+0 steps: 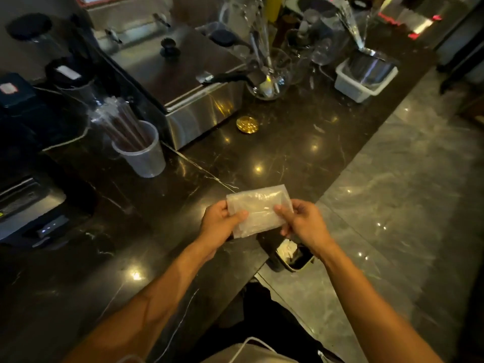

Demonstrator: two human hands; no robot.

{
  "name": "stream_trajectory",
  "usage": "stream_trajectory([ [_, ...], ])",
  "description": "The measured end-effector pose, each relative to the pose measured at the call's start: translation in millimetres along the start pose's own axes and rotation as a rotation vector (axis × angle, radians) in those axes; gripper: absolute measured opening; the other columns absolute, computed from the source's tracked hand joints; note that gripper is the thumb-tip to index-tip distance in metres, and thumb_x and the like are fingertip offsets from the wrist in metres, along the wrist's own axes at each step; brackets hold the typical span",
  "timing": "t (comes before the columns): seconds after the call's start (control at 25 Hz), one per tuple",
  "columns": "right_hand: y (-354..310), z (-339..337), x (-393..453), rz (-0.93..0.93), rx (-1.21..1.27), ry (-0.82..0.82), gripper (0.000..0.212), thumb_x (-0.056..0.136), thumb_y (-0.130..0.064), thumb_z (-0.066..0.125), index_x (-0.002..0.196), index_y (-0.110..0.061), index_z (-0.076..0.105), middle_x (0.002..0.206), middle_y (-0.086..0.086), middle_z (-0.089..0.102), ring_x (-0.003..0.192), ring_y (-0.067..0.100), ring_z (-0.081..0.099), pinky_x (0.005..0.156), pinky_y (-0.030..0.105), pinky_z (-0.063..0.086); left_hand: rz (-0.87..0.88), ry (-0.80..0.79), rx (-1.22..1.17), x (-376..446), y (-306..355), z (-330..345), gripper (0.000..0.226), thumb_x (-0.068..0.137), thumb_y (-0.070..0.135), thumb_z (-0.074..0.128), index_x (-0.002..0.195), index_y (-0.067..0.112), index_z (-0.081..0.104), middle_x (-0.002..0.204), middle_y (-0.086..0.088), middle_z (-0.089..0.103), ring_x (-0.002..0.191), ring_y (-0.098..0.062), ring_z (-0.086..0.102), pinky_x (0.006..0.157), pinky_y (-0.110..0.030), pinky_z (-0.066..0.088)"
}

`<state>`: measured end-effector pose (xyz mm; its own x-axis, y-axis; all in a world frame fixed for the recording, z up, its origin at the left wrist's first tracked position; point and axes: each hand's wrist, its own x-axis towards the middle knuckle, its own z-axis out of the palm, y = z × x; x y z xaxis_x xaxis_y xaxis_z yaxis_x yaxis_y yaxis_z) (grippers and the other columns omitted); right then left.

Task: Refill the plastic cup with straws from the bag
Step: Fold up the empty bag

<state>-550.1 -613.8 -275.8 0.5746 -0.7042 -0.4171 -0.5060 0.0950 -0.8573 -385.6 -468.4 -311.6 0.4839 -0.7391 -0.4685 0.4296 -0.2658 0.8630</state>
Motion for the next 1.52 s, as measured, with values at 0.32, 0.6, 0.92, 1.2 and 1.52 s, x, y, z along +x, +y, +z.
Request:
stream_trajectory([
  [0.32, 65, -81, -35, 0.19, 0.509, 0.159, 0.013, 0.1, -0.002, 0.059, 0.107, -0.003, 0.071, 0.076, 0.007, 0.075, 0.06, 0.011, 0.068, 0.053, 0.022, 0.058, -0.074, -0.112, 0.107, 8, -13, 95, 0.049, 0.095, 0.015, 0.07, 0.141, 0.016, 0.054, 0.131, -0.004, 0.066, 0.118, -0.023, 0.066, 0.072, -0.029, 0.064],
  [0.6, 167, -199, 3, 0.299, 0.499, 0.226, 0.012, 0.097, -0.005, 0.064, 0.1, -0.012, 0.074, 0.083, 0.007, 0.073, 0.068, 0.015, 0.066, 0.059, 0.027, 0.058, -0.266, -0.073, 0.174, 53, -79, 231, 0.035, 0.089, 0.001, 0.068, 0.12, 0.016, 0.061, 0.123, -0.011, 0.068, 0.113, -0.028, 0.067, 0.088, -0.047, 0.063],
  [0.92, 354, -232, 117, 0.539, 0.328, 0.213, 0.005, 0.097, -0.001, 0.063, 0.101, -0.003, 0.065, 0.086, 0.014, 0.065, 0.068, 0.019, 0.064, 0.059, 0.031, 0.058, -0.484, 0.139, 0.351, 172, -253, 310, 0.036, 0.096, 0.013, 0.066, 0.132, 0.006, 0.063, 0.111, -0.007, 0.065, 0.094, -0.021, 0.063, 0.064, -0.023, 0.053],
  [1.2, 497, -197, 200, 0.692, 0.222, 0.19, 0.017, 0.1, -0.001, 0.056, 0.087, -0.009, 0.063, 0.084, 0.017, 0.065, 0.071, 0.024, 0.062, 0.064, 0.037, 0.056, -0.67, 0.173, 0.31, 252, -396, 296, 0.025, 0.096, 0.029, 0.068, 0.115, 0.014, 0.065, 0.107, -0.015, 0.065, 0.089, -0.027, 0.061, 0.075, -0.036, 0.056],
  [1.52, 542, -174, 237, 0.691, 0.088, 0.15, 0.023, 0.101, -0.011, 0.06, 0.124, -0.006, 0.064, 0.105, 0.013, 0.067, 0.096, 0.029, 0.065, 0.086, 0.043, 0.058, -0.591, 0.127, 0.587, 289, -441, 289, 0.068, 0.096, 0.029, 0.069, 0.154, 0.011, 0.039, 0.151, -0.012, 0.051, 0.138, -0.032, 0.051, 0.111, -0.037, 0.042],
])
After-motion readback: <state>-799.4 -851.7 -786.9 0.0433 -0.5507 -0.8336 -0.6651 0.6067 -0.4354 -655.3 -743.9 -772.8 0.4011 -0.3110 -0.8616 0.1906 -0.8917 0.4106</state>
